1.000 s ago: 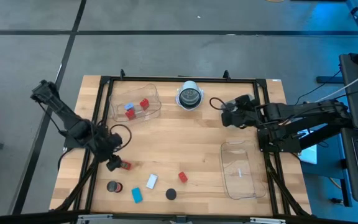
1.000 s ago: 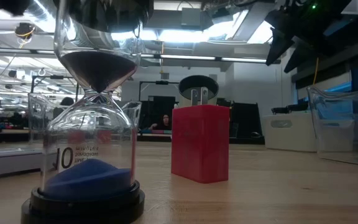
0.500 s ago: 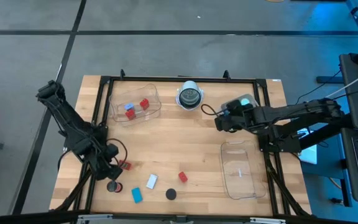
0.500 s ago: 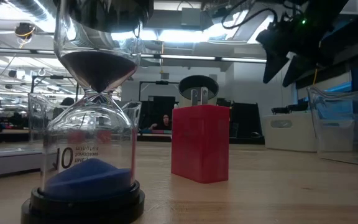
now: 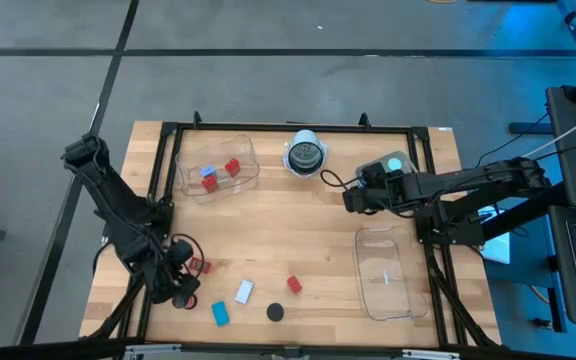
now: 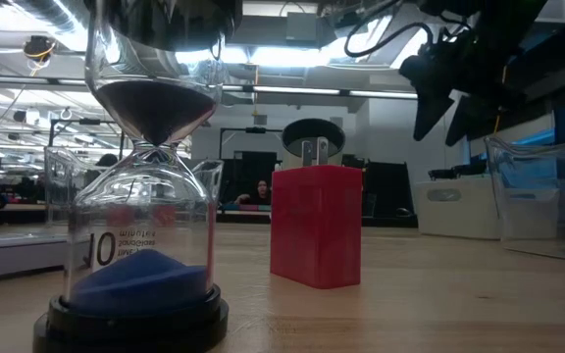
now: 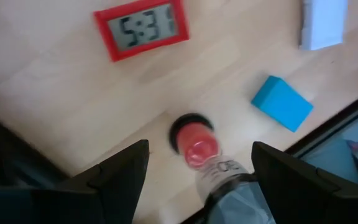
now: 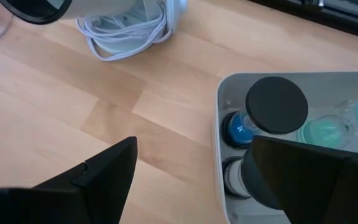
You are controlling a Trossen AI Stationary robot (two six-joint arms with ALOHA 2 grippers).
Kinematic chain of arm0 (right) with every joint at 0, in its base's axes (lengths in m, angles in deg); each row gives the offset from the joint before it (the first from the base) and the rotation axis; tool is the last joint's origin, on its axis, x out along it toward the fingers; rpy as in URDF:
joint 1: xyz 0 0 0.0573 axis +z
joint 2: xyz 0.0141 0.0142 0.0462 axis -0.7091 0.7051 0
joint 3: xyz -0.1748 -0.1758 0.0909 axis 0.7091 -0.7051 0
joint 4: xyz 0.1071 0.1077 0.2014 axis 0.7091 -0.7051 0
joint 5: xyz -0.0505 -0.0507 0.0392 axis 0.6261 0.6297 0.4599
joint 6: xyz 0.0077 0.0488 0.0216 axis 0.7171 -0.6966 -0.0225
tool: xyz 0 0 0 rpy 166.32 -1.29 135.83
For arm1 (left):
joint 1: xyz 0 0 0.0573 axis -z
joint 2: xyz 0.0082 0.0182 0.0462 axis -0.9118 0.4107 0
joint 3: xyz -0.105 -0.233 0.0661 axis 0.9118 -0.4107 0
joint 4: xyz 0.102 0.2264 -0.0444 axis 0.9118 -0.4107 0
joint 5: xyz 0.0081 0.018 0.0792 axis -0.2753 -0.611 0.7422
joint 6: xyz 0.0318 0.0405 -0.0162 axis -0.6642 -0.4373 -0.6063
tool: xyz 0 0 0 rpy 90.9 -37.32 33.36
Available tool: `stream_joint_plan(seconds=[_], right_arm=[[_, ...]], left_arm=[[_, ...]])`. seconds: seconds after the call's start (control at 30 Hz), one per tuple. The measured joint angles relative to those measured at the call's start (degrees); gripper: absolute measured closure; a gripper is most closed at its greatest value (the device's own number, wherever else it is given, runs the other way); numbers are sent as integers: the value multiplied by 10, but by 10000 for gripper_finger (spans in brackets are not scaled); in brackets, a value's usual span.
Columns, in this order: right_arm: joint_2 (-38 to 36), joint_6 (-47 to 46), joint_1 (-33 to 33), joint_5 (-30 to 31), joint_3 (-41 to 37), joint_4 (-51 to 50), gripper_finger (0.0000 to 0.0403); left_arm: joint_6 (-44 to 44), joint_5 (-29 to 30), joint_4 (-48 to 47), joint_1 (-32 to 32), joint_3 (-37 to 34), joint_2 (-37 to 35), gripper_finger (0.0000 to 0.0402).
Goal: Pick & Place Office items
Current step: Put the red hourglass into the gray bin
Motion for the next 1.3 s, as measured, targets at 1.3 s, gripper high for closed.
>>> stream_joint_plan(seconds=[1.3], right_arm=[[0,-45,16,-25,0,2,85]], left_arm=[[-47,3,59,14,0,41,121]])
